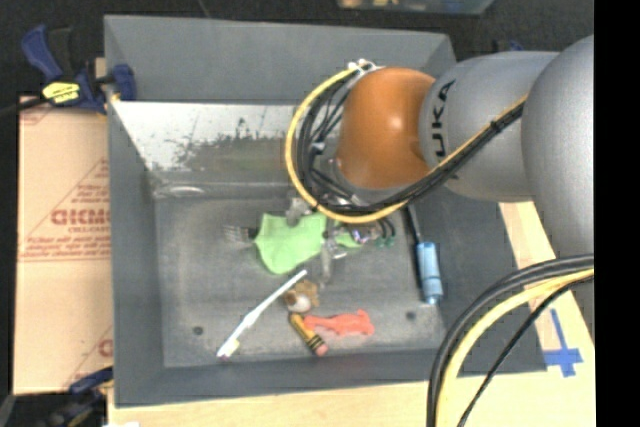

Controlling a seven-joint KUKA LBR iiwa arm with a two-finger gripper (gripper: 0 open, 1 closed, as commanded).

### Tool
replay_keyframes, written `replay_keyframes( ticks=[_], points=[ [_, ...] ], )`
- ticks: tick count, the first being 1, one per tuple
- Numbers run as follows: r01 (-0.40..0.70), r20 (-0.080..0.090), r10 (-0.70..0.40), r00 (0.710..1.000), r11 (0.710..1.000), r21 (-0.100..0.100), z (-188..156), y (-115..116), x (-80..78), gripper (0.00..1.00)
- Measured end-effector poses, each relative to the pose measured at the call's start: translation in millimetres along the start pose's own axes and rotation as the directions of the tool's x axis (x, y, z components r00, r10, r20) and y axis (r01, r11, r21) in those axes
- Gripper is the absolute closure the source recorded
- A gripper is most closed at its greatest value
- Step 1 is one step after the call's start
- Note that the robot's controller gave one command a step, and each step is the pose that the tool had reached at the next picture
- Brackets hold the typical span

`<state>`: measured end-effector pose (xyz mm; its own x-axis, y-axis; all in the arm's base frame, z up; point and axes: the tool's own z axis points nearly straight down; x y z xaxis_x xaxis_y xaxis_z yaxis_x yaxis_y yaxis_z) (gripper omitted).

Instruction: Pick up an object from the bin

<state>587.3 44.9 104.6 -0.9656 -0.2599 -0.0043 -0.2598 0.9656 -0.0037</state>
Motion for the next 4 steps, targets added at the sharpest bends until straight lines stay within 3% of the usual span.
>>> replay_keyframes(
  ticks=[1,2,3,4],
  points=[
    [-0.005,0.017,0.005,1.000,1.000,0.006,33.5,-15.1,-13.8,0.00],
    [0.027,0.009,-0.027,1.000,1.000,0.003,32.7,-23.0,-3.3,1.00],
    [0.027,0.009,-0.027,1.000,1.000,0.004,32.4,-23.0,-3.3,1.00],
    [0.026,0.005,-0.026,1.000,1.000,0.004,5.8,-23.6,-1.8,1.00]
  ],
)
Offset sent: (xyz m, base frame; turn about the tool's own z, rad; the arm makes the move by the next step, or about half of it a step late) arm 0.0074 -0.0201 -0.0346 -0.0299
